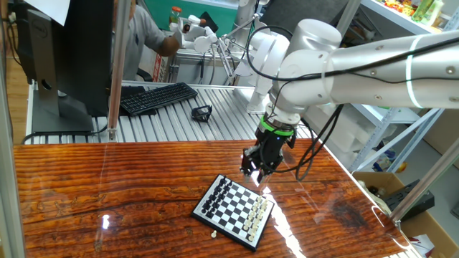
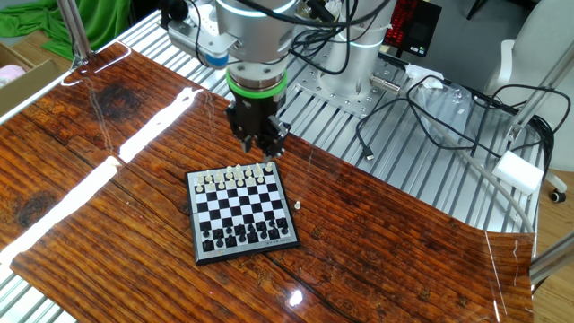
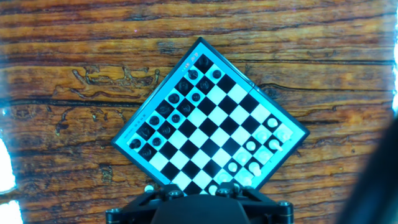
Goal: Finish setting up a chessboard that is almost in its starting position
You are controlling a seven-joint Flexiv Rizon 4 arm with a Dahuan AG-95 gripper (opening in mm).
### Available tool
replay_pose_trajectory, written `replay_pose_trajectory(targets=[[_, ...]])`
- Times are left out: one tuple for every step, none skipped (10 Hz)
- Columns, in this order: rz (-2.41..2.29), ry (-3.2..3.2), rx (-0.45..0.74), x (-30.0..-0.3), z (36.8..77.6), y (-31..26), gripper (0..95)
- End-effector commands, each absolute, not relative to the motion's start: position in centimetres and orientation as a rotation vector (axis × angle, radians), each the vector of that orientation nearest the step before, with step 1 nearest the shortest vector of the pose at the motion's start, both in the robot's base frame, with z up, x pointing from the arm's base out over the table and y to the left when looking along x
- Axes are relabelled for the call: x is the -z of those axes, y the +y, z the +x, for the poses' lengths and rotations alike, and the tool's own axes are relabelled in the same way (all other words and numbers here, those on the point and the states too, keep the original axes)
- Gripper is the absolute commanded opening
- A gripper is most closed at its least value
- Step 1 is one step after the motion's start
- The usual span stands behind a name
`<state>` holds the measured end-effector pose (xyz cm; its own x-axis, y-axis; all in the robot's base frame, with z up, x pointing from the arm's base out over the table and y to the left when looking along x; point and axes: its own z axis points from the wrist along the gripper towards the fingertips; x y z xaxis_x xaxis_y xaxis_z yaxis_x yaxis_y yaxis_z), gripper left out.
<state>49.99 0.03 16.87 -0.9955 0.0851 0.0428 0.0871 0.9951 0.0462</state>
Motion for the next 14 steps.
replay_pose_trajectory(targets=[[-0.169,-3.085,0.077,-16.85,50.03,0.05,0.0],[-0.177,-3.074,0.075,-16.75,50.06,0.08,0.0],[-0.172,-3.076,0.06,-16.66,50.09,0.11,0.0],[-0.167,-3.077,0.058,-16.59,50.12,0.14,0.0],[-0.158,-3.078,0.062,-16.54,50.13,0.15,0.0],[-0.153,-3.082,0.063,-16.56,50.12,0.19,0.0],[-0.154,-3.08,0.064,-16.54,50.13,0.2,0.0],[-0.159,-3.08,0.065,-16.53,50.13,0.2,0.0],[-0.167,-3.08,0.066,-16.52,50.13,0.21,0.0],[-0.166,-3.08,0.068,-16.52,50.13,0.21,0.0],[-0.163,-3.08,0.068,-16.51,50.14,0.21,0.0],[-0.166,-3.083,0.067,-16.53,50.2,0.21,0.0],[-0.177,-3.082,0.067,-16.53,50.2,0.21,0.0],[-0.181,-3.079,0.069,-16.53,50.2,0.22,0.0]])
